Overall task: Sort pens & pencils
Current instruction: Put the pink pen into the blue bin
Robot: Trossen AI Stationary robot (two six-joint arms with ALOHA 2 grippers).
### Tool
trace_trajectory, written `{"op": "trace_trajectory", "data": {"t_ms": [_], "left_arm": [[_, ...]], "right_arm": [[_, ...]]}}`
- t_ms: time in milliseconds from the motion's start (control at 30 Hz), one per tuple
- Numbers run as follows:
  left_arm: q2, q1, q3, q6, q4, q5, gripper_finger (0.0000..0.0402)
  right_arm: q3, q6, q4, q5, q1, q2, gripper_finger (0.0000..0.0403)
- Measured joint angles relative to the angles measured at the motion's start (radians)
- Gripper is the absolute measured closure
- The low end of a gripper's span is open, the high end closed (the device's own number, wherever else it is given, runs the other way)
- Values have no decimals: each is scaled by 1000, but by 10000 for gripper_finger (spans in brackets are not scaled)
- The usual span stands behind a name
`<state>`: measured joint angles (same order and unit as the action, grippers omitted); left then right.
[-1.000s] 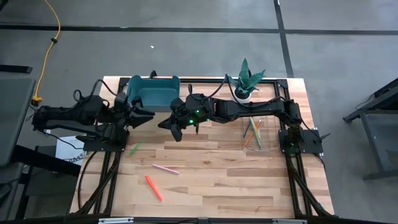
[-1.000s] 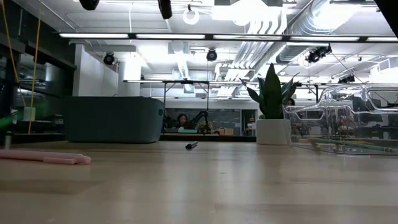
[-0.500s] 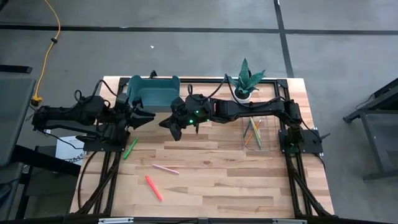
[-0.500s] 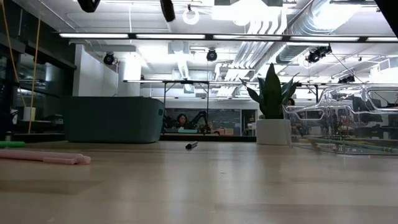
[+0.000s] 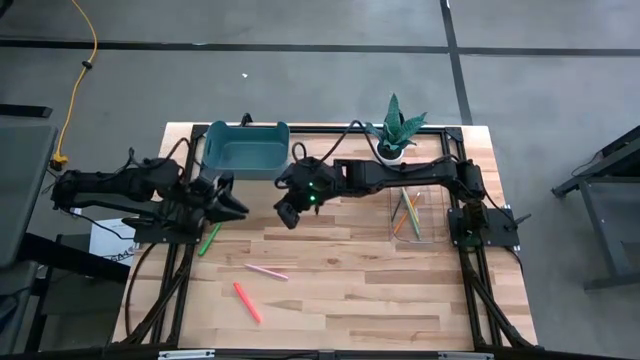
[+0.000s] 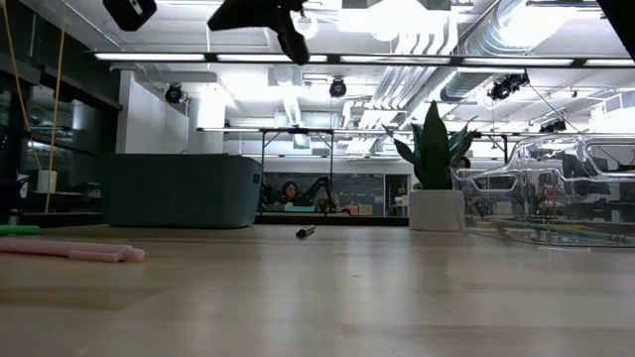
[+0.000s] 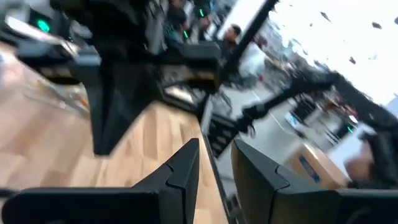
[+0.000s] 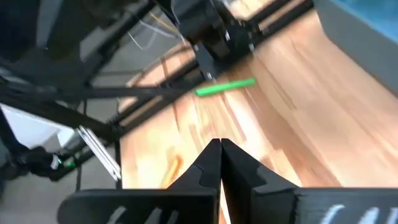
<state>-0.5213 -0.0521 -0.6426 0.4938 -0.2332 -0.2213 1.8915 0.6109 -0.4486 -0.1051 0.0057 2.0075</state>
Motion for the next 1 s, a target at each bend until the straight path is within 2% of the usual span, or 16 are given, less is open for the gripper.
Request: {"op": "trace_trajectory", "data": {"t_ms": [300,467,667,833,1000], "left_arm": [[-14,0,0,-132,-212,-98,318],[-72,2,0,-206,-250,-177,318],[-163,82,0,-280,-289,-179,318],[-226,200,0,-324,-342,-123,318],[-272,313,0,-333,-409,25,318]], "right_arm": [[-8,40,-112,1,34,0,403],[-9,79,-138,37,52,0,403],[-9,151,-186,78,84,0,403],[-9,211,-223,142,138,0,403],[-9,277,-247,249,187,0,403]]}}
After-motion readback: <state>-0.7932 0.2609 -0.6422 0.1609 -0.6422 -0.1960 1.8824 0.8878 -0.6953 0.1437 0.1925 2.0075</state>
